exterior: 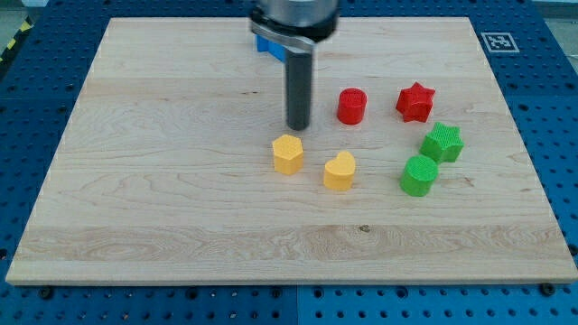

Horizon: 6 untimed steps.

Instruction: Move the red star to the top right of the red circle

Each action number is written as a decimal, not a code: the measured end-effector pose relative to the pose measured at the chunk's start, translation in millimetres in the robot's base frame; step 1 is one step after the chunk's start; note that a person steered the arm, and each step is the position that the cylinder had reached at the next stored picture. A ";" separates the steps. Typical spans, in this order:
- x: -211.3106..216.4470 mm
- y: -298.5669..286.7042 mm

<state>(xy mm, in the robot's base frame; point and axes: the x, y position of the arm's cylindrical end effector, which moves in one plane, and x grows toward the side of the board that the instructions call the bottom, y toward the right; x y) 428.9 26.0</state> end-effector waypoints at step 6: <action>-13.7 139.8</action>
